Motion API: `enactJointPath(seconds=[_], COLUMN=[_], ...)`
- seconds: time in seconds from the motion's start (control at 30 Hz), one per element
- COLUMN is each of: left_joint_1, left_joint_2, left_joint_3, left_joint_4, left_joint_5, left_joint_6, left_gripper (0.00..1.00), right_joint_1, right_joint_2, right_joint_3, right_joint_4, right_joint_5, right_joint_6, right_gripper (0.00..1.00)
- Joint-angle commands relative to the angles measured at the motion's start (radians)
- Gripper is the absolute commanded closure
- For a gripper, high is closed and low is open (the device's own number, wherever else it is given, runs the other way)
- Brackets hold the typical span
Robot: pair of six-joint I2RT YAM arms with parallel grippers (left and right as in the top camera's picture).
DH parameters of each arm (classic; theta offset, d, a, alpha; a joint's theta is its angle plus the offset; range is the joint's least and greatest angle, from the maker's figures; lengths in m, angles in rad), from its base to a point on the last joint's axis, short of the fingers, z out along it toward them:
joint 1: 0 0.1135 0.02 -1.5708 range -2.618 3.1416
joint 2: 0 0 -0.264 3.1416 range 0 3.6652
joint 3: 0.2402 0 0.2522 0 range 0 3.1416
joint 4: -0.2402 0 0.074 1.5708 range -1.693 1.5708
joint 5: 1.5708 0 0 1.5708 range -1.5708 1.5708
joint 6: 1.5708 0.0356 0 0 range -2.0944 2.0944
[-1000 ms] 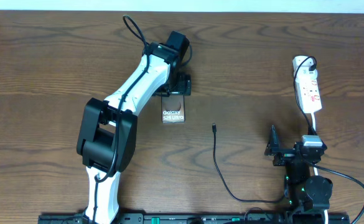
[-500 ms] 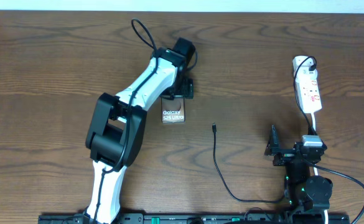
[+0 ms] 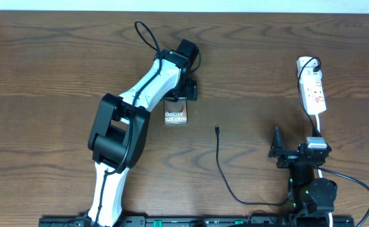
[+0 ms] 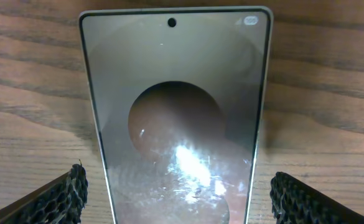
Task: Plug charger to phone and switch on socket
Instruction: 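Lower the open left gripper around the phone's long edges, then close the left gripper on the phone and tilt it upward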
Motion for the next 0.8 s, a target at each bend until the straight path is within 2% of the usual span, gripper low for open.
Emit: enactJointPath(seconds=[0.0, 0.77], left_joint_1=[0.001, 0.002], left_joint_2=[0.002, 0.084], left_joint_3=[-0.004, -0.032], left_joint_4=[0.003, -0.005], left_joint_5=[-0.023, -0.037], left_joint_6=[0.01, 0.013], left_gripper=[0.08, 0.08], right_joint_1=[-0.007, -0.007], right_joint_2=[-0.005, -0.005], right_joint_3=[-0.003, -0.003], right_joint_4=[-0.002, -0.002], right_joint_5=[-0.001, -0.001], right_joint_6=[-0.011, -0.011], right_gripper=[0.01, 0.01])
